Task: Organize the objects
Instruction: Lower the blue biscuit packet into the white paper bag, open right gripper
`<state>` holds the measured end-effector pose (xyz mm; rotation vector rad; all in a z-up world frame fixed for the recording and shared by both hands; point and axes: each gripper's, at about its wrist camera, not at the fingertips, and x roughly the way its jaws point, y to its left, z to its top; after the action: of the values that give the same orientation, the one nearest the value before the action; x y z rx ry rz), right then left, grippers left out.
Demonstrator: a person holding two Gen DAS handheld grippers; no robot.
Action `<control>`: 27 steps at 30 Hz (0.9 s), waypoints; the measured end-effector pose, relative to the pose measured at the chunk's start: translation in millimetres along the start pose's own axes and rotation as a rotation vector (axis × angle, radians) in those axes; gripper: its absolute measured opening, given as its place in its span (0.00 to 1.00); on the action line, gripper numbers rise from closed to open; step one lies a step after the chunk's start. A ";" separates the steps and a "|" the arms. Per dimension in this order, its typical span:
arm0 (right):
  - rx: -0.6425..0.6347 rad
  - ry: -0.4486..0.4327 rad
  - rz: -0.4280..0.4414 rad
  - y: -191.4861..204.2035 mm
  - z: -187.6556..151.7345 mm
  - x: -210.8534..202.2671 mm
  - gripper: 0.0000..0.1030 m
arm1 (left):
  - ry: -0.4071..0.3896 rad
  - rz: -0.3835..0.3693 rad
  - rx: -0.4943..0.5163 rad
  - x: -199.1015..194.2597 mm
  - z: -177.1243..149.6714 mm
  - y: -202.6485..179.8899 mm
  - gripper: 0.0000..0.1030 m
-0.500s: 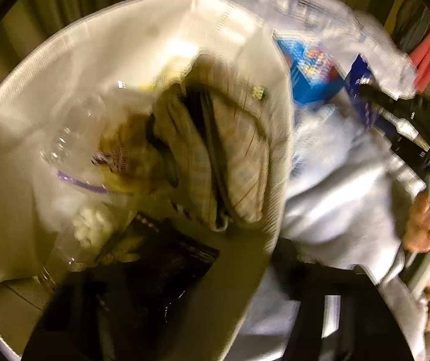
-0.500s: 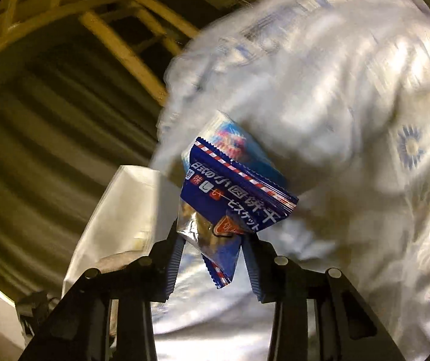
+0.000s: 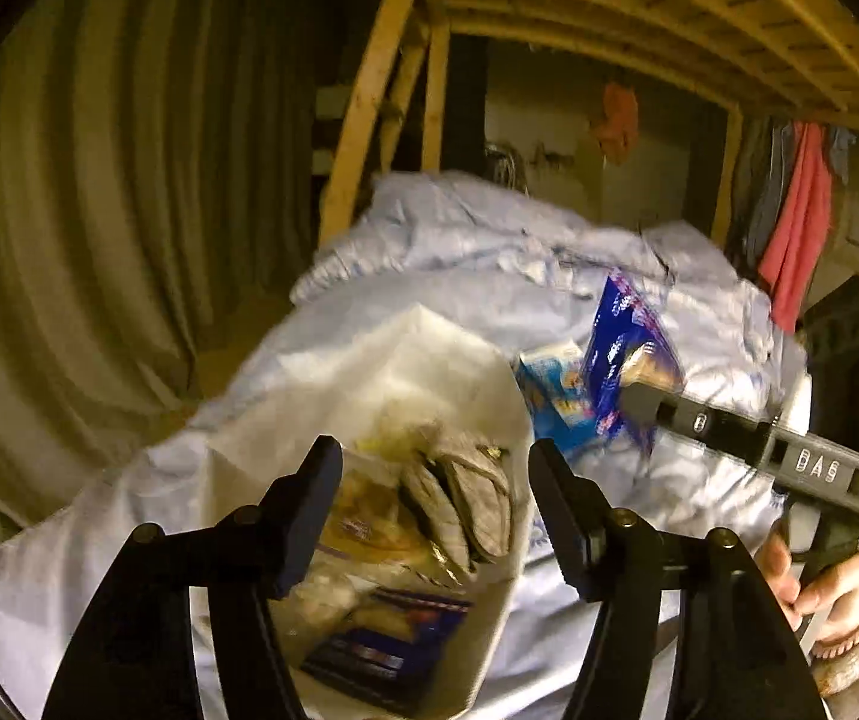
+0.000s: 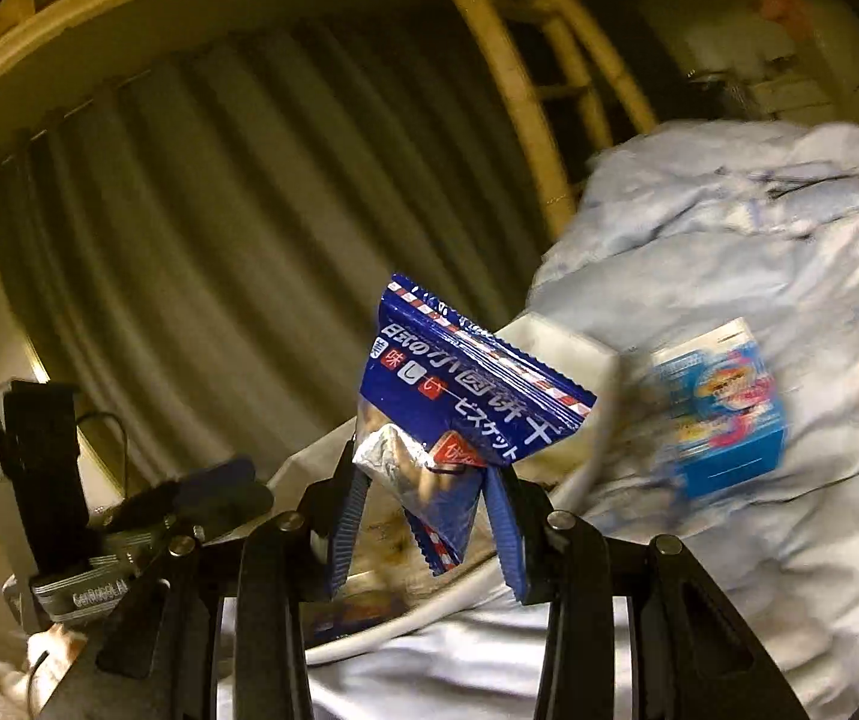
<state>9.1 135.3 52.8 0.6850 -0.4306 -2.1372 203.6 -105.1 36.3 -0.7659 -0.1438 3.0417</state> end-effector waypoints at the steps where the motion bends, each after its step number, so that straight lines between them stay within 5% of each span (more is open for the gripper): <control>1: 0.005 0.014 0.019 2.0 0.1 2.6 0.36 | 0.008 0.013 0.003 0.4 4.6 1.2 0.62; 5: 0.040 0.101 0.086 15.9 -2.6 22.3 0.36 | 0.054 0.067 -0.009 58.9 43.7 -1.9 0.62; 14: 0.117 0.241 0.093 20.8 -23.4 72.2 0.42 | 0.196 0.140 -0.048 117.0 57.8 -32.8 0.62; 18: 0.152 0.292 0.109 11.4 -25.1 84.1 0.60 | 0.228 0.169 -0.053 130.1 61.8 -26.8 0.62; 23: 0.102 0.273 0.065 16.3 -23.2 68.4 0.60 | 0.192 0.158 -0.046 121.3 63.0 -29.9 0.62; 27: 0.052 0.167 -0.144 -2.1 -4.3 29.5 0.60 | 0.151 0.072 -0.044 112.2 64.5 -39.2 0.62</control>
<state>-4.5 112.7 38.8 0.9407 -0.3562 -2.1881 73.4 -69.1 43.3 -1.0214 -0.1864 3.0408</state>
